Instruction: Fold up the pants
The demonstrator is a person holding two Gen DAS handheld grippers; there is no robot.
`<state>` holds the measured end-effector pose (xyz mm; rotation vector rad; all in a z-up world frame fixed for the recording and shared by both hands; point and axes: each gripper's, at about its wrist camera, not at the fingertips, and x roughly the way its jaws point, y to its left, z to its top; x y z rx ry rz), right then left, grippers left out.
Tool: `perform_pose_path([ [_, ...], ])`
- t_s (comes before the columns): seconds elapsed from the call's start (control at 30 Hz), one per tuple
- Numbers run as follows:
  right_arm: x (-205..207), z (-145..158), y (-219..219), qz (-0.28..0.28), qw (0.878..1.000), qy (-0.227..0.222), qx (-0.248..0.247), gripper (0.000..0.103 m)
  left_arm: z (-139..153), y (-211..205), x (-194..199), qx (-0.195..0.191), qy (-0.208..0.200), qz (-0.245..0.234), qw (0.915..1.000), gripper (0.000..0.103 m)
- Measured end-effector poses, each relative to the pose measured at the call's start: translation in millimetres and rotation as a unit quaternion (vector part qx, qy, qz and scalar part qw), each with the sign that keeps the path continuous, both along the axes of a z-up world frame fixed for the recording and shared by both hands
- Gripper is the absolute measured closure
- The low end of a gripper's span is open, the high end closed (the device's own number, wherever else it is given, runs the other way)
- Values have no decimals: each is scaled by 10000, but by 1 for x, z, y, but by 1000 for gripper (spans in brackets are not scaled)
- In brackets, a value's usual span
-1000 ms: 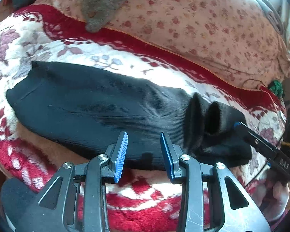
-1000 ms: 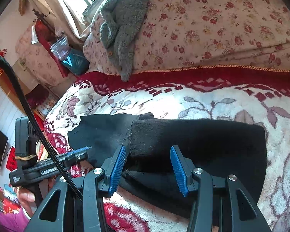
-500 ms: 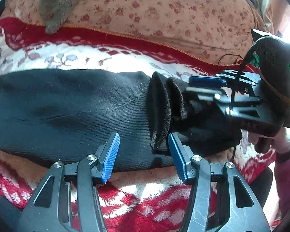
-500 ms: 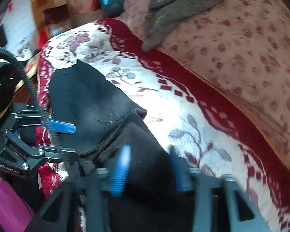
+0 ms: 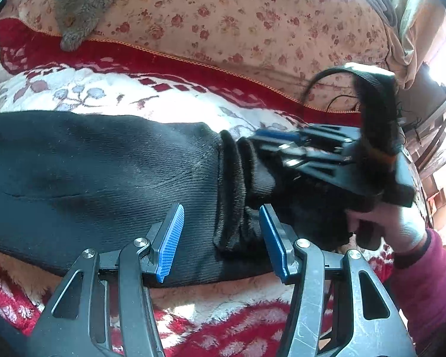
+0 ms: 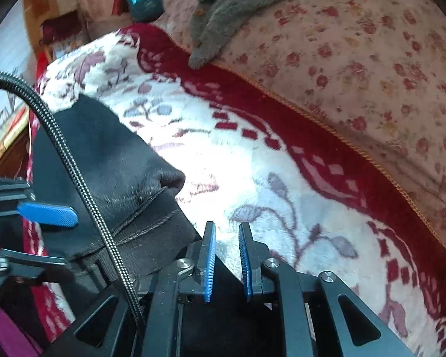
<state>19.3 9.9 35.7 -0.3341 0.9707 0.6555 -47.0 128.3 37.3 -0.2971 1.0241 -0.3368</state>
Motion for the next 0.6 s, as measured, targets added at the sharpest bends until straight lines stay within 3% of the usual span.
perform_pose_path([
  [0.17, -11, 25, -12, -290, 9980, 50, 558, 90, -1, 18, -6, -139, 52, 259, 9996, 50],
  [0.33, -25, 38, 6, -92, 9943, 164, 1046, 84, 7, 42, -19, 79, -63, 706, 9975, 50],
  [0.43, -28, 39, 26, 59, 9914, 346, 1264, 75, 11, 67, -27, 74, -101, 1057, 9943, 50],
  [0.6, -26, 40, 67, 344, 9851, 580, 1581, 72, 11, 125, -42, -101, -54, 1866, 9824, 50],
])
